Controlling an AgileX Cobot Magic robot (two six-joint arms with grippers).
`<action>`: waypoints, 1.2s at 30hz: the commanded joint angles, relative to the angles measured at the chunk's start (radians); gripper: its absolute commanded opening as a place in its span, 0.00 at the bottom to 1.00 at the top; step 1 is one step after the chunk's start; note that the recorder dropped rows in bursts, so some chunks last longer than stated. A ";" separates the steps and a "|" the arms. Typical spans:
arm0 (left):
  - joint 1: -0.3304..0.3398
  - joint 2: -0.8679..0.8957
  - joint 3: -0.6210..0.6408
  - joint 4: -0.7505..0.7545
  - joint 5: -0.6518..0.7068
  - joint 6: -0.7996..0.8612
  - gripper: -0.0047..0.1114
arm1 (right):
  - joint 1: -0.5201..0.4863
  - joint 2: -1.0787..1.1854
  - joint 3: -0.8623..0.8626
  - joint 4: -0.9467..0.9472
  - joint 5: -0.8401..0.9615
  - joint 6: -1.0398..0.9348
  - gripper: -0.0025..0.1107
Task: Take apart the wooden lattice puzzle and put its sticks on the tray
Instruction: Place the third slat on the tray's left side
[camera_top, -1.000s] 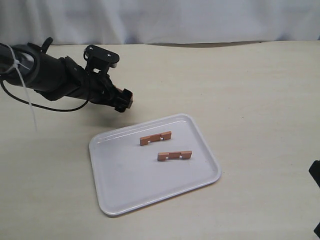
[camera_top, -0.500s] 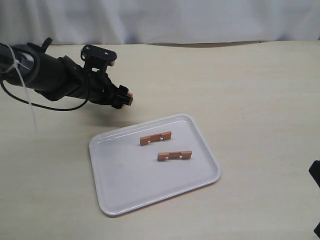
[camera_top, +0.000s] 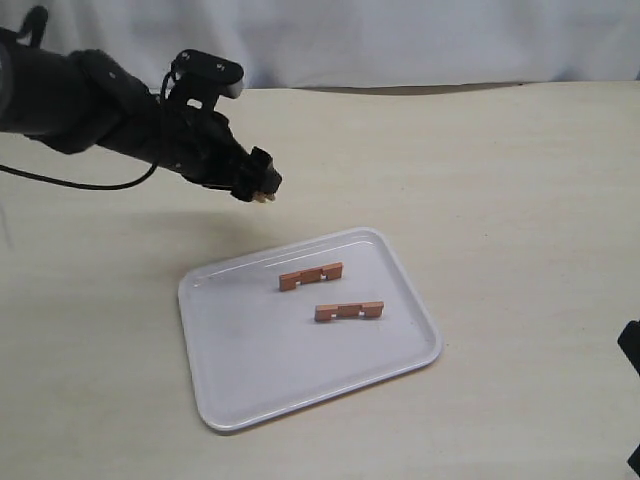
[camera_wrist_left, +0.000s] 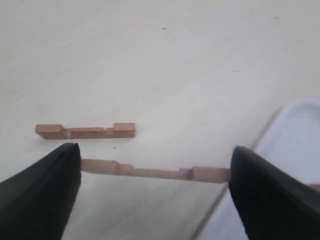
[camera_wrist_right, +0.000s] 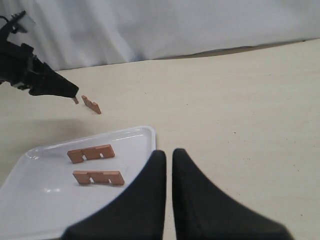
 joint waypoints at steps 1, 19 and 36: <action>-0.003 -0.136 -0.005 0.004 0.355 0.052 0.04 | 0.000 -0.004 0.004 -0.007 0.001 -0.007 0.06; -0.279 -0.155 0.091 0.483 0.389 -0.122 0.04 | 0.000 -0.004 0.004 -0.007 0.001 -0.007 0.06; -0.279 -0.091 0.119 0.474 0.214 -0.122 0.72 | 0.000 -0.004 0.004 -0.007 0.001 -0.007 0.06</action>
